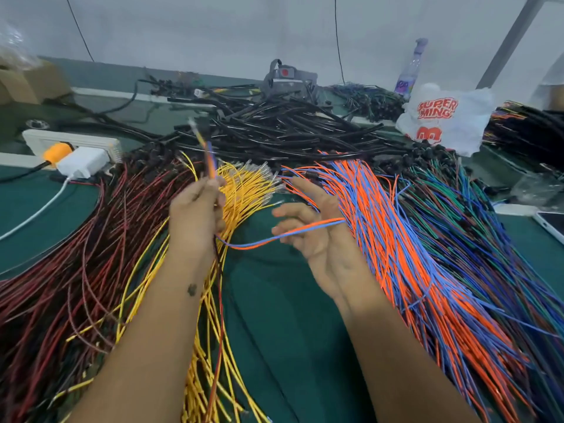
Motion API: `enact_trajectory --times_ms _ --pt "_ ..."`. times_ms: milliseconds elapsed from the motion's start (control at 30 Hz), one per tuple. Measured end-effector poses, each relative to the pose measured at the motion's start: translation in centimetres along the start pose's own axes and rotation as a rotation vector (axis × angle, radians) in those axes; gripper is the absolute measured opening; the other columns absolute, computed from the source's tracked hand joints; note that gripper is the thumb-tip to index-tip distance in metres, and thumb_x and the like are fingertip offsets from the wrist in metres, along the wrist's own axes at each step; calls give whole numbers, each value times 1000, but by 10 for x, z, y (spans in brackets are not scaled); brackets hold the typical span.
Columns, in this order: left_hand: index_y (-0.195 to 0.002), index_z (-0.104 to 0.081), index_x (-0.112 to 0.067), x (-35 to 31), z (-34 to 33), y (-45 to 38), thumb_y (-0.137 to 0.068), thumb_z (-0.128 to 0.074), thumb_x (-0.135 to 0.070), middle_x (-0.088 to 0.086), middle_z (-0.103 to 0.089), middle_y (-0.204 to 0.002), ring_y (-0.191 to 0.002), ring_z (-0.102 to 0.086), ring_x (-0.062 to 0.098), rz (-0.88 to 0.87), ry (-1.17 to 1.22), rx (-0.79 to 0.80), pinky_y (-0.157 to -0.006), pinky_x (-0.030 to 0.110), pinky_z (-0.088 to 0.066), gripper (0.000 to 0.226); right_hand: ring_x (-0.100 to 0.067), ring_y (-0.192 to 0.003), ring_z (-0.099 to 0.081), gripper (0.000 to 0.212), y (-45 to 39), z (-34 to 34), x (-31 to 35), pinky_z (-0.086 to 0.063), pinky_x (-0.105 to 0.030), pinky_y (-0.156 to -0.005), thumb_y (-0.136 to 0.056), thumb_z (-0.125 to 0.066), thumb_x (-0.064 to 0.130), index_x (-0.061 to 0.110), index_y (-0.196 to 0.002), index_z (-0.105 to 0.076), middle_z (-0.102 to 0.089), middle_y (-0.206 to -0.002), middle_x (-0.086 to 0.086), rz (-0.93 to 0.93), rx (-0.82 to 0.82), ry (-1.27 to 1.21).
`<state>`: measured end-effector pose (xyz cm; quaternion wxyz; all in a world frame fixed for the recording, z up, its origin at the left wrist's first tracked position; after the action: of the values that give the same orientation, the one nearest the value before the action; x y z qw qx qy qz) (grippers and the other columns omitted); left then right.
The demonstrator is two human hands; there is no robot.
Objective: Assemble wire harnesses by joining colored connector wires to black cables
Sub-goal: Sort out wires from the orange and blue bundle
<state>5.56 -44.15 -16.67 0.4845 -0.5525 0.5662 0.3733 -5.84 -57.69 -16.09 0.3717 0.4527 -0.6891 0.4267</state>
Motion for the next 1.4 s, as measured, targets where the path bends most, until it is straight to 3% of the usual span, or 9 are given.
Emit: enact_trajectory --times_ms 133,233,467,800,967,1033,1100,1233,1400 --pt "-88 -70 -11 12 -14 8 -96 -51 -11 1 -59 -67 -64 -53 13 -236 -626 266 -60 28 -40 20 -19 -82 -67 64 0 -1 -6 -52 -25 -75 -60 -79 47 24 -117 -61 -71 -97 -7 -140 105 168" --pt "-102 -72 -15 19 -17 12 -93 -53 -8 5 -71 -96 -94 -62 24 -203 -711 355 -86 38 -48 22 -16 -74 -67 44 3 -3 -9 -51 -20 -69 -66 -76 28 21 -109 -67 -69 -91 -12 -146 43 230" --pt "-60 -53 -19 11 -13 15 -87 -49 3 -3 -48 -62 -65 -41 15 -193 -573 381 -62 31 -34 35 -13 -88 -60 45 14 -21 -7 -50 -21 -84 -74 -72 -7 18 -110 -63 -63 -99 0 -148 118 252" --pt "-90 -65 2 1 -36 15 -96 -47 -7 8 -46 -59 -64 -41 21 -37 -474 225 -57 28 -31 22 -6 -65 -49 27 48 -54 38 -41 -17 -65 -79 -75 -1 21 -79 -59 -57 -71 2 -34 184 600" --pt "-74 -63 -18 10 -82 39 -98 -46 -8 3 -46 -58 -47 -39 4 -97 -402 370 -49 20 -31 31 -2 -73 -53 18 74 -35 92 -46 -18 -73 -83 -69 -6 -4 -101 -64 -60 -78 6 -211 638 827" --pt "-78 -66 -9 21 -96 49 -99 -46 -11 3 -48 -60 -42 -36 1 -110 -420 449 -48 20 -30 29 -14 -84 -57 36 90 -24 113 -52 -40 -86 -85 -67 -6 -5 -119 -57 -65 -89 -8 -377 818 820" --pt "-80 -66 1 29 -105 55 -99 -46 -12 3 -48 -58 -42 -34 1 -86 -401 468 -48 21 -30 31 -22 -87 -57 45 101 -12 133 -49 -42 -87 -85 -64 -8 -8 -128 -50 -63 -94 -21 -412 870 783" --pt "-72 -59 -16 32 -122 64 -100 -46 -11 -4 -44 -56 -46 -31 8 96 -7 353 -43 19 -24 31 -12 -71 -60 22 97 20 153 -48 -19 -72 -89 -58 0 2 -110 -61 -64 -76 0 -164 363 722" --pt "-78 -61 -8 42 -128 75 -99 -42 -12 -3 -44 -56 -41 -34 5 -16 -196 388 -45 23 -25 29 -14 -61 -55 16 62 96 146 -49 -29 -67 -94 -54 4 14 -87 -64 -59 -70 -8 -121 -338 965"
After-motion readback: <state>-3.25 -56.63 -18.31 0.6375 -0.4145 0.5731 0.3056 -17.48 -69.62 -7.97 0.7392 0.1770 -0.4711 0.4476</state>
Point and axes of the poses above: each hand's wrist, its own y-axis away from the middle knuckle, its own z-axis out of the back of the hand, x = y × z, the point moved 1 cm from there along -y, towards the middle knuckle
